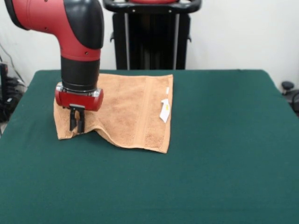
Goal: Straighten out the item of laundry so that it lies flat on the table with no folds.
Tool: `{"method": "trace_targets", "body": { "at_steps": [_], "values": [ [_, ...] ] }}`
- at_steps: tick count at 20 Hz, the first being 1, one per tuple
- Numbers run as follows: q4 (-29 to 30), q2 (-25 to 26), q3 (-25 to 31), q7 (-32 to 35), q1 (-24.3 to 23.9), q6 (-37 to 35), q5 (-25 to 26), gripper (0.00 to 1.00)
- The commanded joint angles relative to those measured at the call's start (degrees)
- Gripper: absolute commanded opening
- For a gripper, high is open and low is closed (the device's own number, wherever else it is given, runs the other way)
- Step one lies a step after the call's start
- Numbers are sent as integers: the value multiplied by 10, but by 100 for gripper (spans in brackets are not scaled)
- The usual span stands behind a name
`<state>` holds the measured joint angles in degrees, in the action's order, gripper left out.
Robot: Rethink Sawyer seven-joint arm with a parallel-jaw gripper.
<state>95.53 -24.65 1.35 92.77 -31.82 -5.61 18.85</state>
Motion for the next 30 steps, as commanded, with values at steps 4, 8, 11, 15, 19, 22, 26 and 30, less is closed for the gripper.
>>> {"method": "trace_targets", "body": {
  "at_steps": [4, 8, 11, 15, 19, 22, 26, 30],
  "values": [
    [-5, 17, -14, 57, -3, -23, 12, 0],
    [-8, 9, -22, 57, 0, -30, 10, 0],
    [-19, 4, -16, 43, -6, -46, 10, 0],
    [-32, -6, -1, 20, -20, -71, 11, 0],
    [-40, -14, 8, 4, -30, -93, 13, 0],
    [-57, 3, 8, 9, -27, -89, 12, 0],
    [-72, 10, 3, 22, -17, -94, 6, 0],
    [-73, 17, -5, 50, -6, -89, -5, 0]
  ]
}}
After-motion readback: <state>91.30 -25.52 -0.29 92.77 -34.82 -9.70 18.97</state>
